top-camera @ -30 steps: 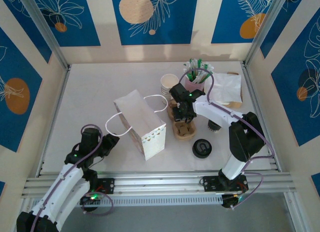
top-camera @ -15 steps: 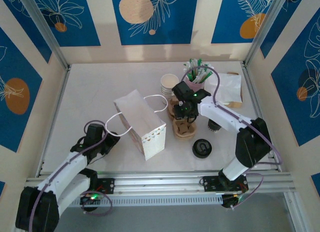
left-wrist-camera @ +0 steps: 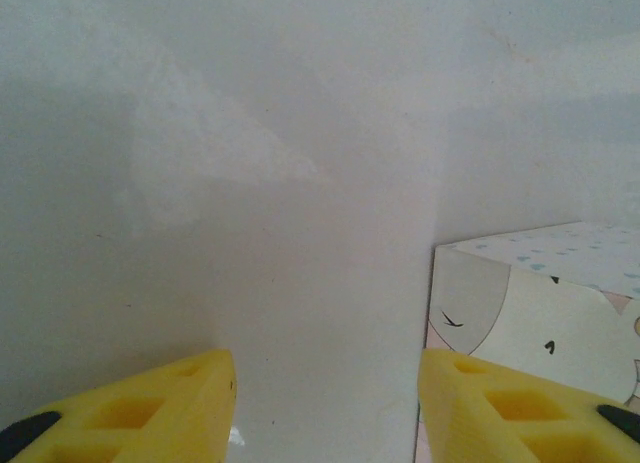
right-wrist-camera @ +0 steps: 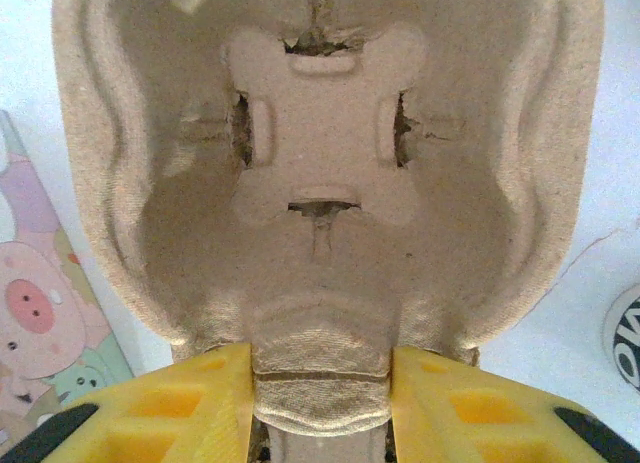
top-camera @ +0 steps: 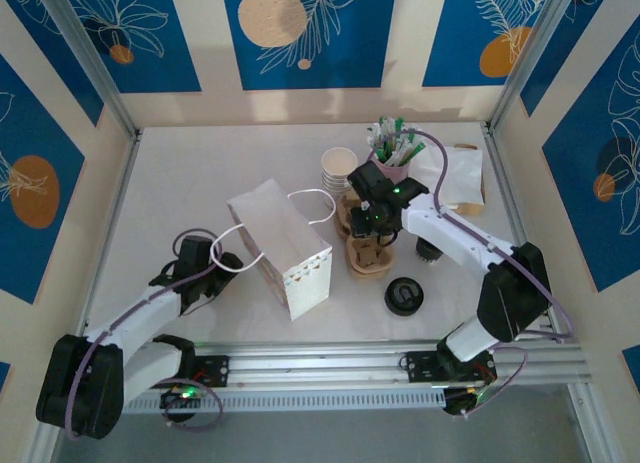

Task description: Pack the takeout coffee

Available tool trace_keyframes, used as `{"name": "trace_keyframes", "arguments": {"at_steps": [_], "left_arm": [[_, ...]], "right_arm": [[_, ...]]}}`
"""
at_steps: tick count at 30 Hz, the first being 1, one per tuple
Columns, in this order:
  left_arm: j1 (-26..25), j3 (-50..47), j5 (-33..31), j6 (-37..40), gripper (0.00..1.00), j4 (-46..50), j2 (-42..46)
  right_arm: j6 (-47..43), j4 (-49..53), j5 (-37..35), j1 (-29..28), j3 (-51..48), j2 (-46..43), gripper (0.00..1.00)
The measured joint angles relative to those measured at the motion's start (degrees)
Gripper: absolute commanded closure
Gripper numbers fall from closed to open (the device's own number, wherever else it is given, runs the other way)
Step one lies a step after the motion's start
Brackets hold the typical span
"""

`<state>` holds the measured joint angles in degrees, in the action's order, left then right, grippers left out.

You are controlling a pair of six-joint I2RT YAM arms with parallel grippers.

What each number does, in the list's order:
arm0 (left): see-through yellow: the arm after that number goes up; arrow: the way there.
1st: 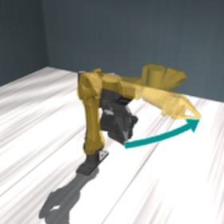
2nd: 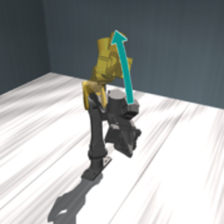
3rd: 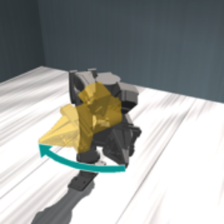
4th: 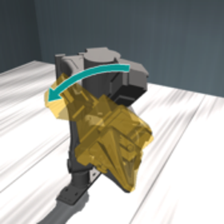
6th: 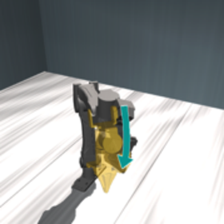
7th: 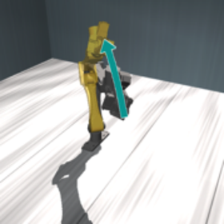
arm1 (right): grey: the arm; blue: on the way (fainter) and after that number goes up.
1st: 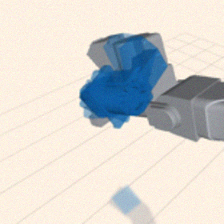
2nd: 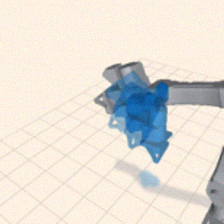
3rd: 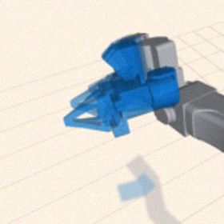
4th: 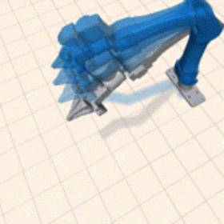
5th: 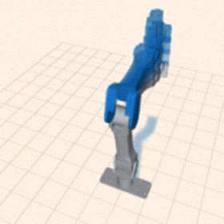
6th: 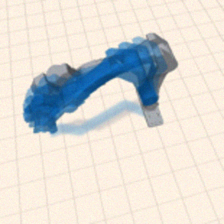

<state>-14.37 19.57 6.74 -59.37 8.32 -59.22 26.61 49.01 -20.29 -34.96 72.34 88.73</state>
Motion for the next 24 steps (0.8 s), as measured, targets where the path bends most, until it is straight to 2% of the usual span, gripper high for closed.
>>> {"name": "trace_keyframes", "arguments": {"at_steps": [6, 10, 13, 18, 21, 24], "left_arm": [[0.17, 0.00, -1.84, 0.44, 0.50, 0.68, 2.21], [0.83, -0.02, -2.40, 0.13, 0.54, 0.52, 2.58], [0.92, -0.02, -2.19, -0.52, 0.54, -1.29, 1.92], [1.03, -0.02, 2.14, -0.68, 0.54, -9.11, -4.68], [0.96, 0.09, 5.81, -0.72, 0.54, -14.27, -10.40], [0.46, 1.36, 7.63, -0.90, 0.54, -16.37, -14.14]], "right_arm": [[2.14, -0.85, 3.26, 1.29, -0.09, 1.07, 0.62], [2.64, 2.45, -2.01, -0.68, 2.16, 2.36, 0.61], [2.60, 2.25, -1.92, -2.45, 3.10, 3.34, 0.62], [3.50, 2.97, -2.38, -1.95, 3.02, 3.67, 0.61], [3.93, 1.33, 0.11, -0.44, 1.64, 3.26, 0.61], [4.46, 1.64, -0.11, 0.28, 1.18, 2.99, 0.61]]}}
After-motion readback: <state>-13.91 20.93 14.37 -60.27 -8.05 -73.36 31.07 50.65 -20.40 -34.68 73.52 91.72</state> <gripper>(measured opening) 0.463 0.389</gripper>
